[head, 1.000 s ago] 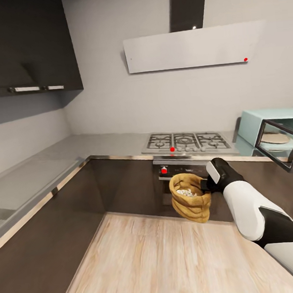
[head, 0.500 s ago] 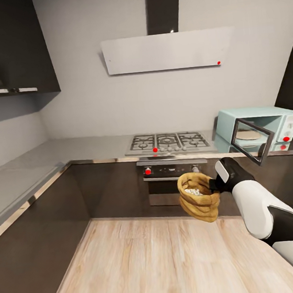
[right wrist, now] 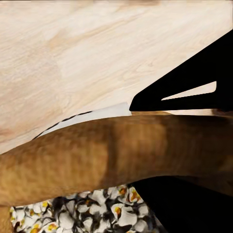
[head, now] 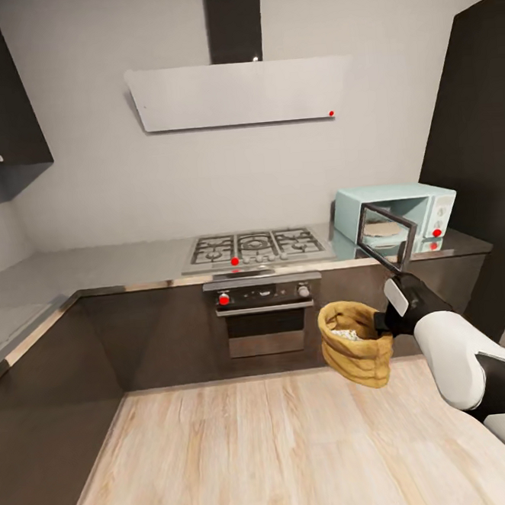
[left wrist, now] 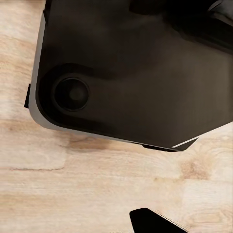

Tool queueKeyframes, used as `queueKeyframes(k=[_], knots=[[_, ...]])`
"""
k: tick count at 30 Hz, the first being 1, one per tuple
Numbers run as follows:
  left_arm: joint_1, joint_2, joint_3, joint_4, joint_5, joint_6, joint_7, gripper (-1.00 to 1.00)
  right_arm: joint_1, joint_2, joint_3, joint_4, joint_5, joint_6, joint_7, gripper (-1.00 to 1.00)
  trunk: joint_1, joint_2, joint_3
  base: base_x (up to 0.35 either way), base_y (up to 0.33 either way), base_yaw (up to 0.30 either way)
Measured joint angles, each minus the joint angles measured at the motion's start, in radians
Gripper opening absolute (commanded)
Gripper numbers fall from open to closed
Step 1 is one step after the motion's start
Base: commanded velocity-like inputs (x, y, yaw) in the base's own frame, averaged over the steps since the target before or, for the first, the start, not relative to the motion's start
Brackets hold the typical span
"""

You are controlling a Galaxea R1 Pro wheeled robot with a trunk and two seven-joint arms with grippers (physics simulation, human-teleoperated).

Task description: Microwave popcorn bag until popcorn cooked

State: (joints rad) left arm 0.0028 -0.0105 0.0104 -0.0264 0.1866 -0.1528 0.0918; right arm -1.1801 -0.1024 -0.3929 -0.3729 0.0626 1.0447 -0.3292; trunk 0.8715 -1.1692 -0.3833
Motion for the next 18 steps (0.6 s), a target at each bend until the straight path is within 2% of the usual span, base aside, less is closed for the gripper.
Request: queueKeyframes(k=[2, 4, 6, 18], knots=[[0.0, 0.0, 0.0, 0.0, 0.0, 0.0, 0.0, 1.0, 0.0, -0.005, -0.001, 0.018, -0.004, 0.0, 0.001, -1.0, 0.0, 0.0, 0.0, 0.0, 0.0, -0.298], [0.0, 0.0, 0.0, 0.0, 0.0, 0.0, 0.0, 1.0, 0.0, -0.027, -0.002, 0.029, -0.056, 0.0, 0.007, -1.0, 0.0, 0.0, 0.0, 0.0, 0.0, -0.299], [0.0, 0.0, 0.0, 0.0, 0.0, 0.0, 0.0, 1.0, 0.0, -0.032, -0.003, 0.03, -0.073, 0.0, 0.02, -1.0, 0.0, 0.0, 0.0, 0.0, 0.0, -0.299], [0.0, 0.0, 0.0, 0.0, 0.0, 0.0, 0.0, 1.0, 0.0, -0.035, -0.003, 0.028, -0.072, 0.0, 0.028, -1.0, 0.0, 0.0, 0.0, 0.0, 0.0, -0.299]])
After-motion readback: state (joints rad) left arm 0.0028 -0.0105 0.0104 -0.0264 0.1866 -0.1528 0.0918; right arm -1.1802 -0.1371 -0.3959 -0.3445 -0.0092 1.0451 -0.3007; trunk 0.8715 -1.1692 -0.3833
